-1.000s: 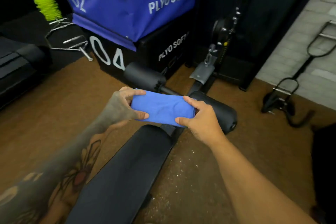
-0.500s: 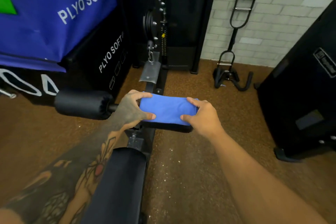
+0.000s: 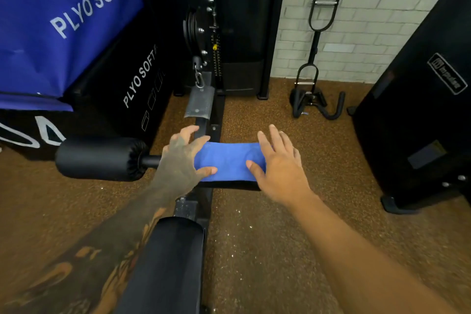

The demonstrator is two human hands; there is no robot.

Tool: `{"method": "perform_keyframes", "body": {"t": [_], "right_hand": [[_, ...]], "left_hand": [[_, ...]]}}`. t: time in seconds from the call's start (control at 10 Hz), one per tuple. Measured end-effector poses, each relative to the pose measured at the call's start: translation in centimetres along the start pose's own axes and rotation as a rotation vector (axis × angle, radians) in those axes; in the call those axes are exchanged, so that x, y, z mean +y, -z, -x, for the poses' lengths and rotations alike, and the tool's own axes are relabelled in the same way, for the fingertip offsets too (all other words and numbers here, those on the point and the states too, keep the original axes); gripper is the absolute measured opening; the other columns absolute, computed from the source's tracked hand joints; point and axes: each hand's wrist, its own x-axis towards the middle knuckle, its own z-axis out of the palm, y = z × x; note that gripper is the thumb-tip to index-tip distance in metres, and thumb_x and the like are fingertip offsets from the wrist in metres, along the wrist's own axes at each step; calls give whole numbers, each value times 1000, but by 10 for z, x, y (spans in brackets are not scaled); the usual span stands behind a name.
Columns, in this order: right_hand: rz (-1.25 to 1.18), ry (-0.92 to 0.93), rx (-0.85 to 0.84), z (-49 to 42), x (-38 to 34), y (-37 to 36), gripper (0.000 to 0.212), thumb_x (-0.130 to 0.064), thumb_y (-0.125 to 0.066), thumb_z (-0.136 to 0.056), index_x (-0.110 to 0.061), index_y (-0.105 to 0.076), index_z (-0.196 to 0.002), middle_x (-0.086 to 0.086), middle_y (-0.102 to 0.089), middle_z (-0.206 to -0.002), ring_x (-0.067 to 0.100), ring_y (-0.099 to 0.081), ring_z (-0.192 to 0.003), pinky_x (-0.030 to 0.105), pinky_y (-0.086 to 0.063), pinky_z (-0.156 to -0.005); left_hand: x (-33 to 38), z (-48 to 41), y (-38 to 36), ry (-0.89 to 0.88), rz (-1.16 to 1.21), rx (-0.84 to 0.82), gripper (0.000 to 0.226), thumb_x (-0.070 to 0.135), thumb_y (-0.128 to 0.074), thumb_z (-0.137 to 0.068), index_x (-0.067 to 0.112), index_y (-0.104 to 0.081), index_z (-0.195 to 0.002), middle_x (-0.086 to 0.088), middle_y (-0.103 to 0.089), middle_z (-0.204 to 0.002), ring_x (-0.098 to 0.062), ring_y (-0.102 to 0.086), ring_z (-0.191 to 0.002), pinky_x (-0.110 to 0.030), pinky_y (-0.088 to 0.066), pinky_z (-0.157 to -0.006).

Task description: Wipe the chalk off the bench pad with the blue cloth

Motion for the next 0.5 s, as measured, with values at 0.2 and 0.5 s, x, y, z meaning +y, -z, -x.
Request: {"method": "perform_keyframes", "body": {"t": [0.2, 0.5], "right_hand": [[77, 77, -136, -6, 6, -16, 67, -53, -27, -98, -17, -9, -151, 3, -14, -159, 21, -4, -146, 48, -7, -118], [-47, 62, -125, -10, 10, 11, 77, -59, -29, -95, -18, 0, -152, 2, 7, -161, 17, 14, -146, 46, 1, -119]], "left_hand": [[4, 2, -20, -37, -276, -269, 82, 58, -39, -99, 17, -1, -159, 1, 0, -168, -17, 4, -154, -50, -5, -122], [12, -6, 1, -83, -368, -257, 102, 79, 5, -77, 17, 7, -156, -2, 11, -166, -15, 17, -151, -50, 8, -121]]}}
